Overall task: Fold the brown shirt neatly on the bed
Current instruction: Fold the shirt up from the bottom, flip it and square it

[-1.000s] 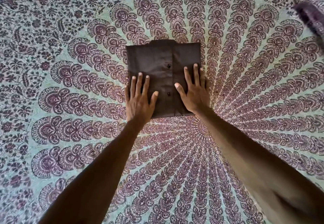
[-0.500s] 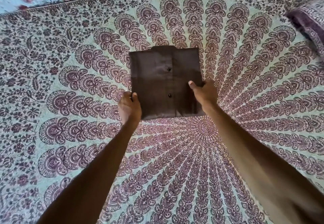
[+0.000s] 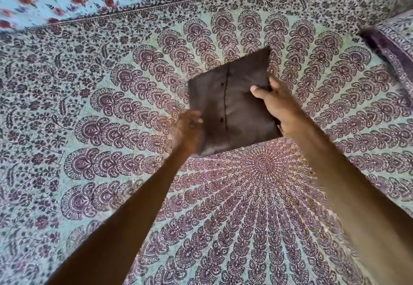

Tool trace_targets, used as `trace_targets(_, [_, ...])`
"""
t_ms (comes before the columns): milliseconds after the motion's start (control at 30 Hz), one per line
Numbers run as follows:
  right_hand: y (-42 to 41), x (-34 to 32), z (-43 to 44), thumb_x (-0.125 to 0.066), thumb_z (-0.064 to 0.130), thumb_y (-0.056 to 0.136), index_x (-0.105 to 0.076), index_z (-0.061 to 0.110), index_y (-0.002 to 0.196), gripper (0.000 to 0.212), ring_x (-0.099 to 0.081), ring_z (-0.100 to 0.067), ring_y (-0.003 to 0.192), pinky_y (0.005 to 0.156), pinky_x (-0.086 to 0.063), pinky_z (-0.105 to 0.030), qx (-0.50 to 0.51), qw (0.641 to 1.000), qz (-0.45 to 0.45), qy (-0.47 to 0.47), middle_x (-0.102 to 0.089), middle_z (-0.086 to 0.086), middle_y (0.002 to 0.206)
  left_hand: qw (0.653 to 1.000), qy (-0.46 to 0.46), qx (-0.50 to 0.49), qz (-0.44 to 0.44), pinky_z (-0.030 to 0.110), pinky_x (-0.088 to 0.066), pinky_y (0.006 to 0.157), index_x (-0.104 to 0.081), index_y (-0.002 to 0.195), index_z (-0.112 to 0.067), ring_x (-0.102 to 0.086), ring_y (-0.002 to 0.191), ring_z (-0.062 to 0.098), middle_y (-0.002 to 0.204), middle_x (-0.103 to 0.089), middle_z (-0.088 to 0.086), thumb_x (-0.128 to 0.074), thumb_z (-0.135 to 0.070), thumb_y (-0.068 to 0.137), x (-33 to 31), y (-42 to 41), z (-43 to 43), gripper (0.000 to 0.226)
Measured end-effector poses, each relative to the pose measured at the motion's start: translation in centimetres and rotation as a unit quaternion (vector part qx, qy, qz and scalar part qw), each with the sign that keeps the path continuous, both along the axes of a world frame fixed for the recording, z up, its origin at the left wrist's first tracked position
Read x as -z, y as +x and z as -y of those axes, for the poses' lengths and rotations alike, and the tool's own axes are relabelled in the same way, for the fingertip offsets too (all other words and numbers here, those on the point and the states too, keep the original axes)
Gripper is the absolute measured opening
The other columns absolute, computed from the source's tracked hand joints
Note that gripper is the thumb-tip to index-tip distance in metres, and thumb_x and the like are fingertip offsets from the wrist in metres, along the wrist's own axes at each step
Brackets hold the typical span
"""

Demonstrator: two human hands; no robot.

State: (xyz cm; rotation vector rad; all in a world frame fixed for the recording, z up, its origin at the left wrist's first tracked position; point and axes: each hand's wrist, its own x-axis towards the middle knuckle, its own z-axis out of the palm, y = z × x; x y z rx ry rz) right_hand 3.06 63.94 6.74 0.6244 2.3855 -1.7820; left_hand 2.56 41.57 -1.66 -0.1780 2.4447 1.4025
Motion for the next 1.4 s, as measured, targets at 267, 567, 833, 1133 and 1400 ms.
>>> trace_targets(267, [4.2,-8.8,10.6,-0.055,0.019,0.092,-0.051,0.018,0.088,0.006,-0.067,-0.032,0.086,0.064,-0.046,-0.032,-0.299,0.874,-0.02,0.383,-0.068,-0.007,0.091,0.776,0.524,-0.111,0.332,0.04,-0.052,0.085,-0.06,0.107,-0.008,-0.063,0.095,0.028,0.1,-0.069,0.012,-0.027,-0.051,0.101,-4.4,3.2,2.0,0.055])
trace_targets(567, [10.9,6.6,21.5,-0.048,0.016,0.094,-0.043,0.014,0.134,0.04,-0.064,-0.038,0.094,0.073,-0.05,-0.043,-0.391,0.842,0.105,0.356,-0.044,-0.013,0.127,0.842,0.324,-0.266,0.34,0.045,-0.051,0.094,-0.07,0.113,-0.017,-0.064,0.108,0.03,0.119,-0.068,0.014,-0.025,-0.047,0.097,2.8,6.8,9.2,0.056])
trace_targets(833, [8.5,7.3,10.4,-0.053,0.025,0.092,-0.063,0.014,0.113,0.025,-0.061,-0.028,0.098,0.083,-0.052,-0.039,-0.042,0.932,-0.013,0.359,-0.066,-0.01,0.107,0.918,0.052,-0.306,0.246,0.038,-0.046,0.096,-0.053,0.127,-0.001,-0.057,0.116,0.036,0.124,-0.06,0.02,-0.06,-0.045,0.09,1.3,8.3,7.0,0.058])
trace_targets(1133, [6.8,10.2,4.6,-0.063,0.032,0.092,-0.06,0.014,0.111,0.026,-0.063,-0.024,0.095,0.078,-0.052,-0.035,-0.073,0.971,0.221,0.058,-0.068,-0.005,0.102,0.955,0.002,-0.192,0.228,0.034,-0.048,0.081,-0.055,0.119,0.003,-0.06,0.108,0.037,0.116,-0.062,0.022,-0.053,-0.024,0.098,2.6,7.6,8.4,0.035])
trace_targets(1400, [19.5,8.4,7.7,-0.078,0.022,0.078,-0.067,0.014,0.093,0.02,-0.067,-0.019,0.08,0.073,-0.053,-0.026,-0.07,0.951,0.297,0.049,-0.072,-0.003,0.087,0.944,-0.055,-0.015,0.324,0.043,-0.051,0.095,-0.06,0.118,-0.001,-0.062,0.109,0.036,0.117,-0.065,0.019,-0.065,-0.029,0.089,2.8,11.3,14.6,0.041])
